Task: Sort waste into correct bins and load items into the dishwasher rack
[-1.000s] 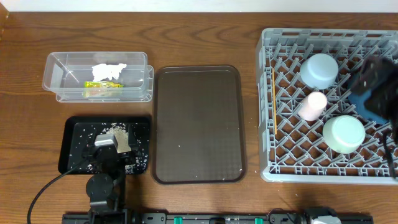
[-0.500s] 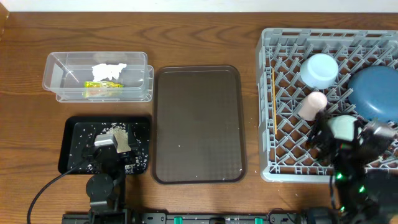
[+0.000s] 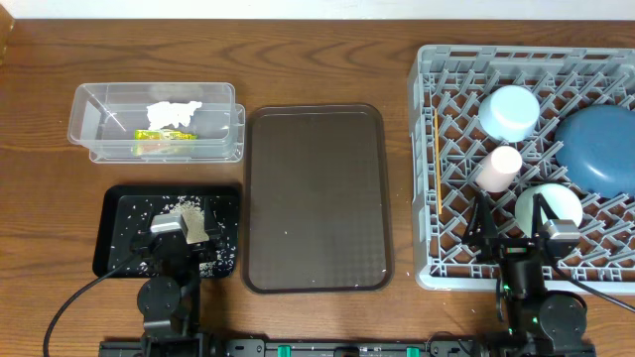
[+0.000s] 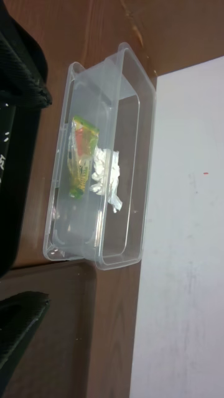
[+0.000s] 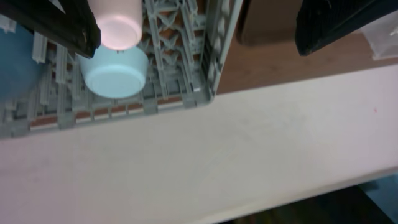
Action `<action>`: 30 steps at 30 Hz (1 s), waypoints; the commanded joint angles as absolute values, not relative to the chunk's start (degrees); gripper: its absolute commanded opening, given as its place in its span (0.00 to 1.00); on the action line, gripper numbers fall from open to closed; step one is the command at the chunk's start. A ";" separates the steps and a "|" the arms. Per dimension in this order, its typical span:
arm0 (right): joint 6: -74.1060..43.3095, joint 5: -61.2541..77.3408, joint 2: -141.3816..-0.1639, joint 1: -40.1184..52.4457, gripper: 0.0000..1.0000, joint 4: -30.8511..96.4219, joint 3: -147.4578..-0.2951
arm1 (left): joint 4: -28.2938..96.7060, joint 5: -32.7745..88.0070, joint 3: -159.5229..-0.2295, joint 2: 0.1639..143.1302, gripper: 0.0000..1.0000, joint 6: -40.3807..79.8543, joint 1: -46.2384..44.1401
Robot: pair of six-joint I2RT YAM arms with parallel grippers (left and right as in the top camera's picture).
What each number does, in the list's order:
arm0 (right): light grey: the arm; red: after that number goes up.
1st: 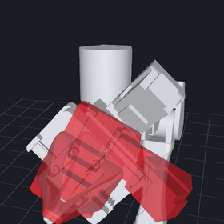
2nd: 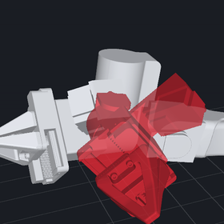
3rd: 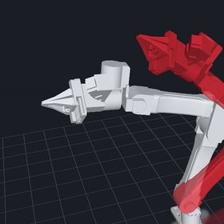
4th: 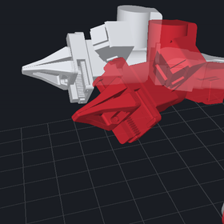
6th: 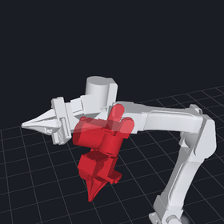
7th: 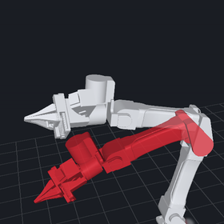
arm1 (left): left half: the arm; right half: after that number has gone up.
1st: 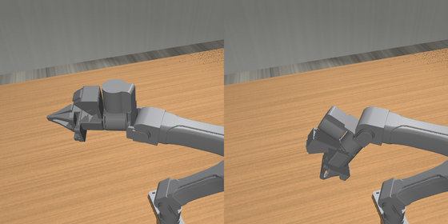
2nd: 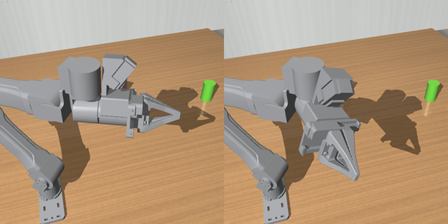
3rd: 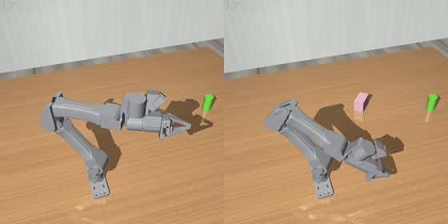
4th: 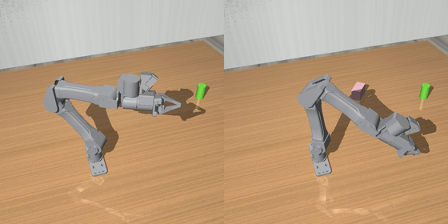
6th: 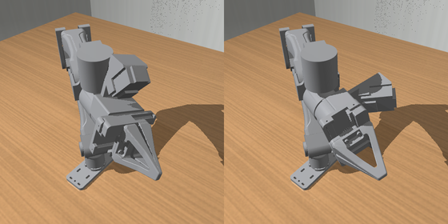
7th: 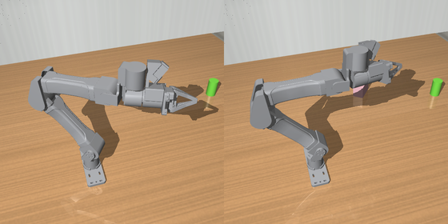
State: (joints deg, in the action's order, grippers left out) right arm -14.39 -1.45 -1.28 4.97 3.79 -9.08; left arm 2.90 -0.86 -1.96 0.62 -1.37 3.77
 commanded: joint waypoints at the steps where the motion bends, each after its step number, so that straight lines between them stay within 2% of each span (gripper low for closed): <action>1: -12.75 0.03 -0.47 3.86 0.99 -0.60 -5.37 | 3.95 -1.98 -0.23 0.23 0.95 -1.72 4.05; 5: -12.78 0.03 -0.32 2.92 0.99 -7.66 -0.58 | 3.97 -1.98 -0.23 0.23 0.95 -1.72 4.05; 10: -10.96 0.05 -0.32 2.15 0.99 -6.87 -0.32 | 3.97 -1.98 -0.23 0.23 0.95 -1.72 4.05; 19: -2.61 0.03 -0.32 0.60 0.99 4.64 -0.32 | 3.97 -1.98 -0.23 0.23 0.95 -1.72 4.05; 25: -2.24 0.16 -0.32 0.49 0.99 4.51 -0.32 | 3.97 -1.98 -0.23 0.23 0.95 -1.72 4.05; 30: 3.14 -0.21 -0.32 -0.75 0.99 4.49 -0.32 | 3.97 -1.98 -0.23 0.23 0.95 -1.72 4.05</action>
